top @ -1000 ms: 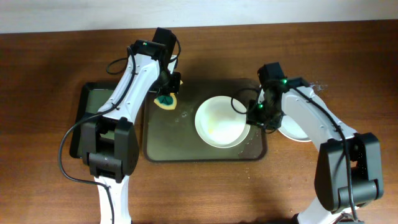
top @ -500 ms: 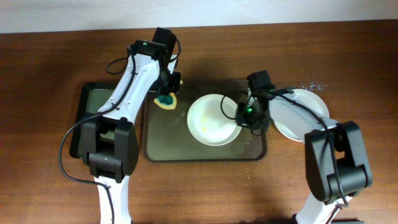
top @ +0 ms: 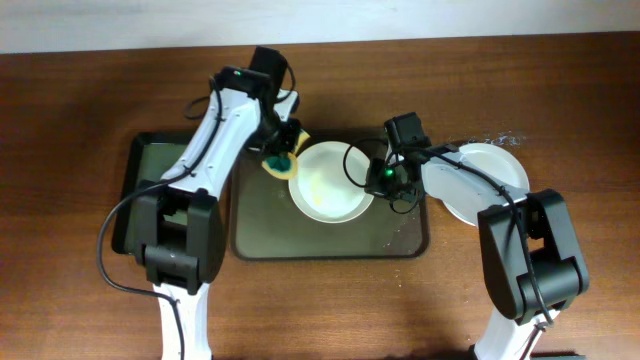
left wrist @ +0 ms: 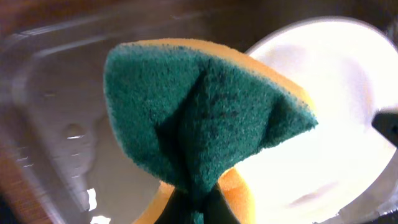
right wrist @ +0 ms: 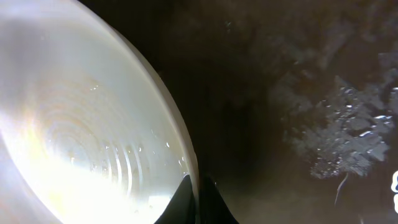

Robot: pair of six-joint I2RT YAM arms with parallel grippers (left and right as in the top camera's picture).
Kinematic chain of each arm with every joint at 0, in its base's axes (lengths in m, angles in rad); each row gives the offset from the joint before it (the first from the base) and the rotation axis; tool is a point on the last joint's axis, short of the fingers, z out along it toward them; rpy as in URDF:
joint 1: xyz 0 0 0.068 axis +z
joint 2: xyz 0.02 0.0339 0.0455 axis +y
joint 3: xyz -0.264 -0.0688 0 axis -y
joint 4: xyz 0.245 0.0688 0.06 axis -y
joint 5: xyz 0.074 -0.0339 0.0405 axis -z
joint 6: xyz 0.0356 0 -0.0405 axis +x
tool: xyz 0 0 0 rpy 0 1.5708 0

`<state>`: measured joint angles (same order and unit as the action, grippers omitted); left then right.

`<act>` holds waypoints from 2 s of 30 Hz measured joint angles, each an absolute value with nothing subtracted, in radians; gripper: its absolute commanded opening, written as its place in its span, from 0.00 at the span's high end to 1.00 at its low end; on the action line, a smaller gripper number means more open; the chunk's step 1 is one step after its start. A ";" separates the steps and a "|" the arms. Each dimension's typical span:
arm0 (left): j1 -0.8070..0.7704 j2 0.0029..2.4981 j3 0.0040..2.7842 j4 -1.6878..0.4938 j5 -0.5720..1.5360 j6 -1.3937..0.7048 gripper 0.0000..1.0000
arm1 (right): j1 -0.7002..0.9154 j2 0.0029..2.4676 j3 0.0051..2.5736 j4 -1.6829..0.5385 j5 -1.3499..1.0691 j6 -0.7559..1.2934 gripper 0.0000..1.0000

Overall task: Clean dirty plates on tray and stack at the side
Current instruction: 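Scrub the last plate with the sponge in the left gripper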

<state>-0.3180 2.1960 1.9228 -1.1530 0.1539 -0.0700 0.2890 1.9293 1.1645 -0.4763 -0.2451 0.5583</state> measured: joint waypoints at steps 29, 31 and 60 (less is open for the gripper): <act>-0.541 2.179 1.597 -0.709 0.323 -0.200 1.00 | 0.288 1.929 1.172 -0.509 -0.197 0.635 0.96; -0.529 2.179 1.594 -0.641 0.271 -0.257 1.00 | 0.288 1.929 1.175 -0.518 -0.196 0.639 0.96; -0.461 2.186 1.601 -0.831 0.568 0.057 1.00 | 0.267 1.958 1.176 -0.568 -0.448 0.564 0.96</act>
